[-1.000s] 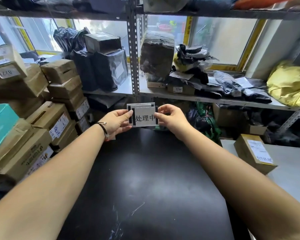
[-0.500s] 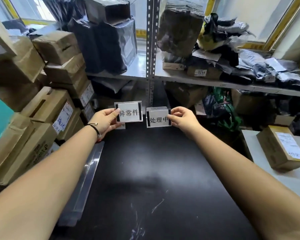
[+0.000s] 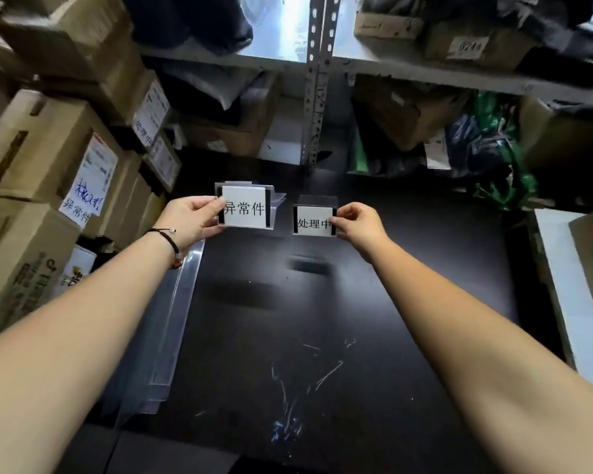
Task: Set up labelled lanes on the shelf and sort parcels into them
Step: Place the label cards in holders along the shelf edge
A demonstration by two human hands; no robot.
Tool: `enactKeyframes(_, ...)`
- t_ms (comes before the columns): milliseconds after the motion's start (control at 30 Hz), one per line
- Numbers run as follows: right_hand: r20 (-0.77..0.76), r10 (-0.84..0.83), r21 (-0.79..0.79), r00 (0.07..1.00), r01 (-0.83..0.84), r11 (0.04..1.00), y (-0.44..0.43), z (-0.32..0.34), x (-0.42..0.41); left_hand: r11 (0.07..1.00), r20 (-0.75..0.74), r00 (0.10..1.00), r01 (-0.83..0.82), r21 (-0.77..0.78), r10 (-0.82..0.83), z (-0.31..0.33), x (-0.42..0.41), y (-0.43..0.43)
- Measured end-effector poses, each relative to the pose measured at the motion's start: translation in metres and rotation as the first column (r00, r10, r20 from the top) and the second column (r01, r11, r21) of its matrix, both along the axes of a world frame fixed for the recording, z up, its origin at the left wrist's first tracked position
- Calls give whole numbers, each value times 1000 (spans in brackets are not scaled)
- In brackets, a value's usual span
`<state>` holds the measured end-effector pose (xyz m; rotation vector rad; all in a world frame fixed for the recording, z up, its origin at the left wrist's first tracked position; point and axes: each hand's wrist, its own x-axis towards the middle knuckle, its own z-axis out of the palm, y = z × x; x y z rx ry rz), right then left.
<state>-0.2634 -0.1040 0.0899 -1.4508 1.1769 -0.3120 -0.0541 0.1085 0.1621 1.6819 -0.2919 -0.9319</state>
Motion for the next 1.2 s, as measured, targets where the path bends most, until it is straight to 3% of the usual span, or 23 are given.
enactKeyframes(367,-136,53,-85,989,-65,994,-67,-75,57,998,26,1000,8,64,-10,-44,23,-55)
enactKeyframes(733,-151,41,-104,988,-57,993,-113,-131,42,991,53,998,37,132,-45,-72,28,-83)
enactKeyframes(1100,-318,64,-141,946,-114,983,-98,-105,24,988,93,996,-3,153,-12,-65,13,-81)
enactKeyframes(1200,-376,58,-67,925,-89,994,-75,-88,9,990,70,998,-9,140,-1,-54,1,-73)
